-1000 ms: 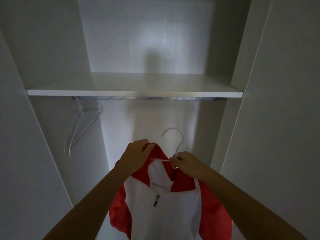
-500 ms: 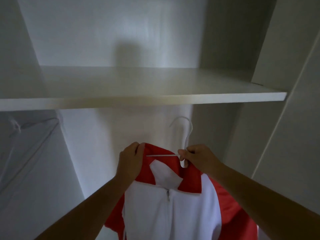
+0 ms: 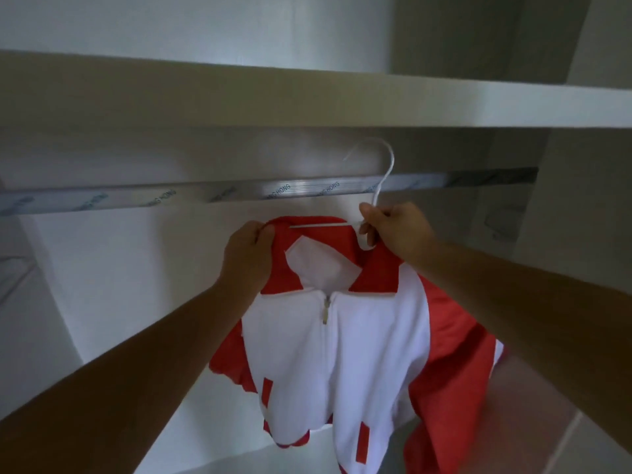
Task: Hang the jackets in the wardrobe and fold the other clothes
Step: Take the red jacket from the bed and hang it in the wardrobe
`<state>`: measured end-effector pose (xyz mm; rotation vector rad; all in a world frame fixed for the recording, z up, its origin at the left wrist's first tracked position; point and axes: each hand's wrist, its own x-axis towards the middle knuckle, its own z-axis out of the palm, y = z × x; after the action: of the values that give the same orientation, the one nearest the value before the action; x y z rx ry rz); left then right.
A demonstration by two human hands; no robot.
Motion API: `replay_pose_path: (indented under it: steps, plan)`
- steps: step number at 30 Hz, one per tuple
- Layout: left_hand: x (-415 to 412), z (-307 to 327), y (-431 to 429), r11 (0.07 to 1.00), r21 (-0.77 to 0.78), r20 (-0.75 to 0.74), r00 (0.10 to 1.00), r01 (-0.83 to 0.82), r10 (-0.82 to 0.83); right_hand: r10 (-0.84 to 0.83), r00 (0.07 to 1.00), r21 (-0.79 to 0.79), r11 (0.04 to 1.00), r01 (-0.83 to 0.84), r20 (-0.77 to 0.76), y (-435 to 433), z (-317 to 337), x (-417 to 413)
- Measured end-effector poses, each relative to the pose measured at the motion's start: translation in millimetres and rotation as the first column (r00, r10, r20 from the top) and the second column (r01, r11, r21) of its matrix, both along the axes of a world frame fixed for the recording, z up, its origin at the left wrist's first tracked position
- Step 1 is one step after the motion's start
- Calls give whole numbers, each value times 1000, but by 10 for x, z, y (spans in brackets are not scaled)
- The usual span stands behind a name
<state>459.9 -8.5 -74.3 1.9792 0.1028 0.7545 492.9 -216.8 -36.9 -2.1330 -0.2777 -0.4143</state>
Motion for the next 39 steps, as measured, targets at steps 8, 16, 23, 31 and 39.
replay_pose_path:
  steps: [8, 16, 23, 31, 39]
  plan:
    - [407, -70, 60, 997, 78, -195, 981, 21, -5, -113, 984, -213, 974, 82, -137, 155, -132, 455]
    - [384, -352, 129, 991, 134, -281, 960, 17, 21, -260, 965, -630, 742, 230, 47, -319, -435, 210]
    - [505, -189, -59, 996, 91, -290, 957, 25, 3, -411, 911, -427, 825, 369, -6, -514, -381, 96]
    - [523, -194, -94, 998, 9, -301, 952, 57, -52, -286, 945, -39, 958, 284, -160, -263, -517, 248]
    - [575, -167, -132, 994, -78, -321, 942, 82, -103, -328, 928, -118, 943, 311, -174, -222, -609, 356]
